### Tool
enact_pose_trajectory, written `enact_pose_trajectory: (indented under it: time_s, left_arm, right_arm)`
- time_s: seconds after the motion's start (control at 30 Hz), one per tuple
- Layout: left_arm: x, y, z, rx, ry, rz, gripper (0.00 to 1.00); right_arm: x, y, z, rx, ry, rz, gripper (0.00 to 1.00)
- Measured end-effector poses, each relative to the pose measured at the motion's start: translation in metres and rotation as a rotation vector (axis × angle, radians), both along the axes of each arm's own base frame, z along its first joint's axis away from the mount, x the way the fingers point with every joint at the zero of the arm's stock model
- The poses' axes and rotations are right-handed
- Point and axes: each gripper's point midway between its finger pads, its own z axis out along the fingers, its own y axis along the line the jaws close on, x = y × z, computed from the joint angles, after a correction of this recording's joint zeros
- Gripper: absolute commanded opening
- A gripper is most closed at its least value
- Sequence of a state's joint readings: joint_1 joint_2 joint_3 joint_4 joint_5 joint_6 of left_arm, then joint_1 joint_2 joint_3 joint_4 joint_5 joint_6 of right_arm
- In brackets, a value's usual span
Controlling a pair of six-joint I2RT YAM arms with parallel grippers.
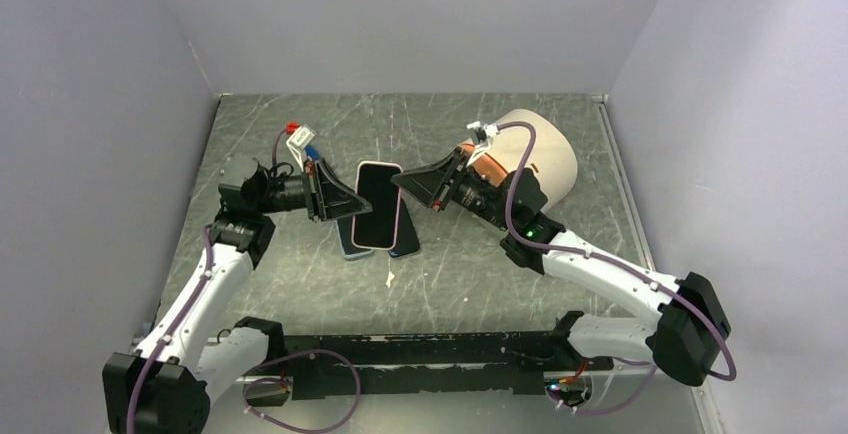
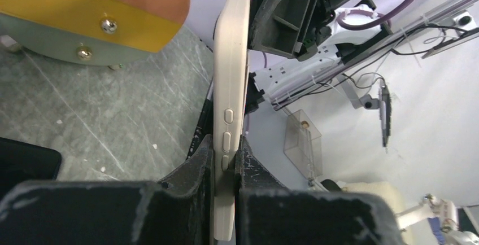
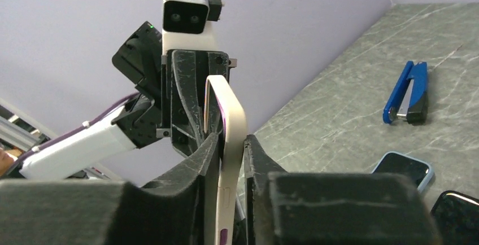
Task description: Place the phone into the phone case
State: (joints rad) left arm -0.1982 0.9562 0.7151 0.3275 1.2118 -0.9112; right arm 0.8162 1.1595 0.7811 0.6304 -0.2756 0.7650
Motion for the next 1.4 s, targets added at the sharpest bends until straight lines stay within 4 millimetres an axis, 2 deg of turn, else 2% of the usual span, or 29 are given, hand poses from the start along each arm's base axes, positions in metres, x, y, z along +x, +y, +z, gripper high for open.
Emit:
enact_pose_trajectory:
  time_s: [0.03, 0.07, 0.4, 0.47, 0.6, 0.77, 0.87, 1.17, 1.3, 1.4]
  left_arm:
    - [0.001, 0.000, 0.000, 0.006, -0.006, 0.005, 0.03]
    - [0.002, 0.000, 0.000, 0.013, -0.015, 0.012, 0.03]
    - [0.013, 0.004, -0.006, 0.130, -0.031, 0.077, 0.02]
    - [0.016, 0.004, -0.012, 0.150, -0.010, 0.079, 0.03]
    - [0.016, 0.004, -0.021, 0.168, 0.027, 0.078, 0.03]
    - [0.014, 0.001, -0.017, 0.124, 0.049, 0.063, 0.03]
    - [0.014, -0.001, -0.014, 0.092, 0.065, 0.063, 0.03]
    - [0.012, -0.002, 0.007, 0.025, 0.042, 0.063, 0.02]
    - [0.013, -0.002, 0.011, 0.011, 0.037, 0.069, 0.03]
    - [0.013, -0.002, 0.015, 0.002, 0.032, 0.070, 0.03]
  right_arm:
    - [0.001, 0.000, -0.001, -0.002, 0.004, -0.004, 0.02]
    - [0.002, -0.001, -0.001, -0.002, 0.002, -0.008, 0.00]
    - [0.013, 0.001, -0.007, -0.051, 0.033, -0.047, 0.00]
    - [0.016, 0.000, -0.014, -0.074, 0.063, -0.059, 0.06]
    - [0.017, 0.000, -0.026, -0.101, 0.125, -0.063, 0.25]
    - [0.016, 0.000, -0.022, -0.075, 0.146, -0.045, 0.45]
    - [0.014, 0.001, -0.017, -0.056, 0.137, -0.031, 0.51]
    - [0.000, 0.005, -0.001, -0.007, 0.103, 0.049, 0.47]
    - [-0.002, 0.006, -0.002, 0.002, 0.111, 0.062, 0.33]
    - [-0.001, 0.006, -0.004, 0.003, 0.119, 0.062, 0.18]
